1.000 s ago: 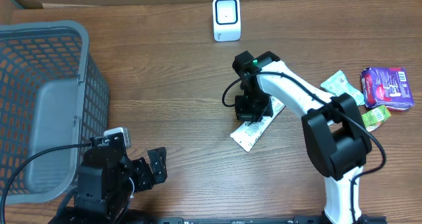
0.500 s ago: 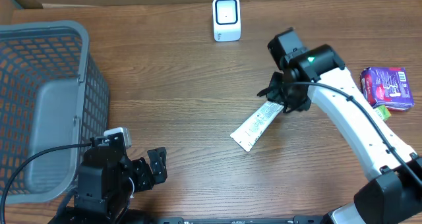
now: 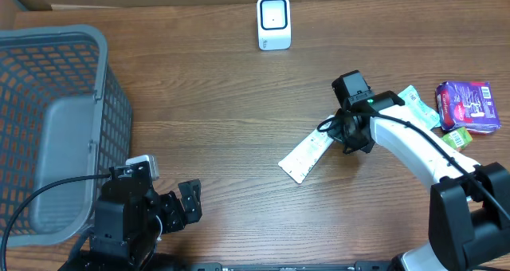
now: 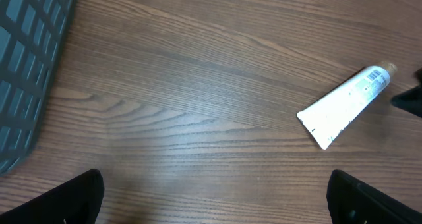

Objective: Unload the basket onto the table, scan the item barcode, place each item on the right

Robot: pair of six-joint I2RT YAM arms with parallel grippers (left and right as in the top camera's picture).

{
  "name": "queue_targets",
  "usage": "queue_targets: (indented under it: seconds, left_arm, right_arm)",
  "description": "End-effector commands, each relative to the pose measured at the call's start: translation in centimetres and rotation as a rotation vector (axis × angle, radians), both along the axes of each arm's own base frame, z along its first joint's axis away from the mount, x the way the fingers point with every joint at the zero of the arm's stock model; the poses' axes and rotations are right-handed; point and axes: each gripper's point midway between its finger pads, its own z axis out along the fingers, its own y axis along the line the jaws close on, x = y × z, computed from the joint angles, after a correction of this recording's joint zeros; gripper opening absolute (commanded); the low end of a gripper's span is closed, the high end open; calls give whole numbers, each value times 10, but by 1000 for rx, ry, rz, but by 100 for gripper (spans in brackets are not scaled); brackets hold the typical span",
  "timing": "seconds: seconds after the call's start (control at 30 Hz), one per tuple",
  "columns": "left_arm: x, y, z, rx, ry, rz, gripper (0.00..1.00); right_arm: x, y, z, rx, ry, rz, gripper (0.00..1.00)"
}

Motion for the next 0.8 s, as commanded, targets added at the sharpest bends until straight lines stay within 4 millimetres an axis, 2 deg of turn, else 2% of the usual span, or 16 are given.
queue_targets:
  seconds: [0.0,0.33,0.5,0.77]
  left_arm:
    - [-2,-1,1,-7,-7,-1,100]
    - [-2,-1,1,-7,-7,-1,100]
    - [-2,-1,1,-7,-7,-1,100]
    - [-2,-1,1,-6,-7,-1,100]
  right_arm:
    - [-1,8,-9,62,7,-14,4]
    - [5,12,-40,71,20,-87,4]
    - [28,20,-36,97,-73,-32,4]
    - [65,47,-19,186,-247,144,7]
